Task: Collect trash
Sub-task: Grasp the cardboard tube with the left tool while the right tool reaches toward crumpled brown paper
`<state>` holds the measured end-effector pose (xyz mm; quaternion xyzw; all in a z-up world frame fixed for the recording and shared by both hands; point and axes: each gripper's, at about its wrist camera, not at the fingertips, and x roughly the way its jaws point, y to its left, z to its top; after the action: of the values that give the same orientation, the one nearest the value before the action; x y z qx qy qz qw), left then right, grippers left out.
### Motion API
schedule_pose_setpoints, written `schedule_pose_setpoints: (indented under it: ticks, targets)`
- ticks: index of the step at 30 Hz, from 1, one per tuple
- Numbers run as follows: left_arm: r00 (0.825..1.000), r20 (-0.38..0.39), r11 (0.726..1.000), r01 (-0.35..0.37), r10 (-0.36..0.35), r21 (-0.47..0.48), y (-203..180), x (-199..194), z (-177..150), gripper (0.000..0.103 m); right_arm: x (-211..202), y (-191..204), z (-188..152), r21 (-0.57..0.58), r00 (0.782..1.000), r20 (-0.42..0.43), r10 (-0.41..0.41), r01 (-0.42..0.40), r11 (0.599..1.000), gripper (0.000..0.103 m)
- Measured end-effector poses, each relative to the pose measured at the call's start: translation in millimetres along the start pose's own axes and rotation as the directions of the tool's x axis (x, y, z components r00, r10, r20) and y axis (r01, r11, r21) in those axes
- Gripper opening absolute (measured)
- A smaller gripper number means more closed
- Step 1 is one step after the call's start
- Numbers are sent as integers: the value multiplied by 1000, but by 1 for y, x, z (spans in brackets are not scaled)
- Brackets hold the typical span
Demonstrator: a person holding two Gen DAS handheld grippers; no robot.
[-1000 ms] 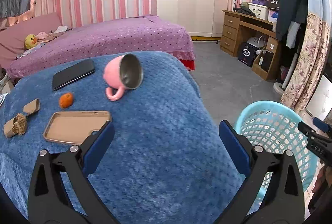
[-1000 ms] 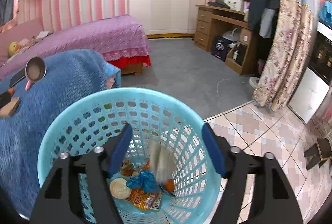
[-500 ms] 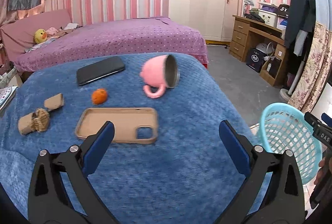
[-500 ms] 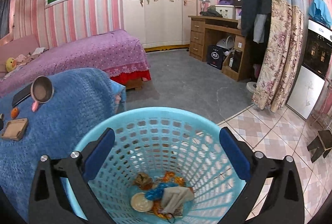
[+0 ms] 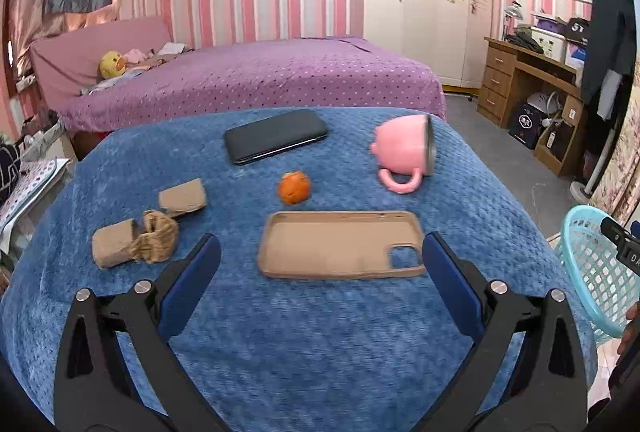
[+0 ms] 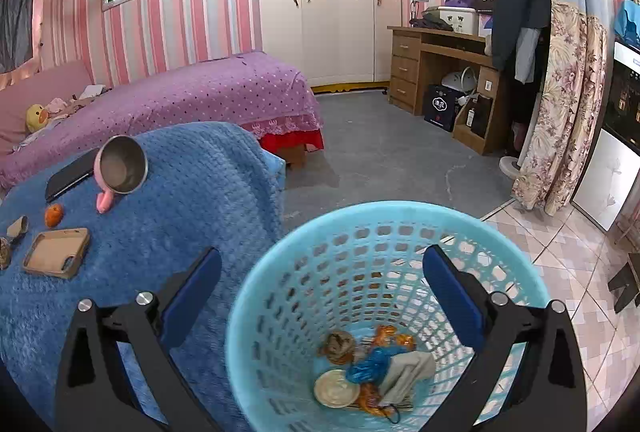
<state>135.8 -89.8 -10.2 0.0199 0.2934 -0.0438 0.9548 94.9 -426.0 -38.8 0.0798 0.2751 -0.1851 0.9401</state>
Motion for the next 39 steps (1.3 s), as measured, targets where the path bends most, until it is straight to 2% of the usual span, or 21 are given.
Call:
schedule_pose_setpoints:
  ticks: [4,13,17,20,23,27,35,37,39]
  targets:
    - [999,7,999,-39,40,-14,27,1,0,97,3,20,-3,-8,1000,-7,13,-13,1000,98]
    - [992,-31,988,-121,118,-92,102,10,-6,97,6,63,-9,-55,998,-28,61,-63,996,98]
    - [985,-62,973,-170,162,-156,142,18,-10,97,6,76,-13,-83,998,-34,59,-62,995,98]
    - [972,-104,953,-228,211,-198,170,28,-14,97,5,85,-13,-97,997,-38,64,-68,993,98]
    - [964,-139,941,-255,228,-224,187,38,-16,97,5,95,-15,-124,997,-41,68,-72,990,98]
    - [951,-171,928,-294,259,-228,200,51,-19,97,6,110,-18,-162,996,-54,75,-83,983,98]
    - [950,-223,940,-266,218,-214,198,84,-10,97,0,125,-20,-220,995,-54,86,-96,971,98]
    - [951,-234,941,-254,201,-224,200,90,-10,90,0,128,-21,-232,995,-55,84,-95,968,98]
    - [957,-245,945,-215,154,-248,203,92,-11,71,-1,130,-21,-241,995,-53,83,-94,966,98]
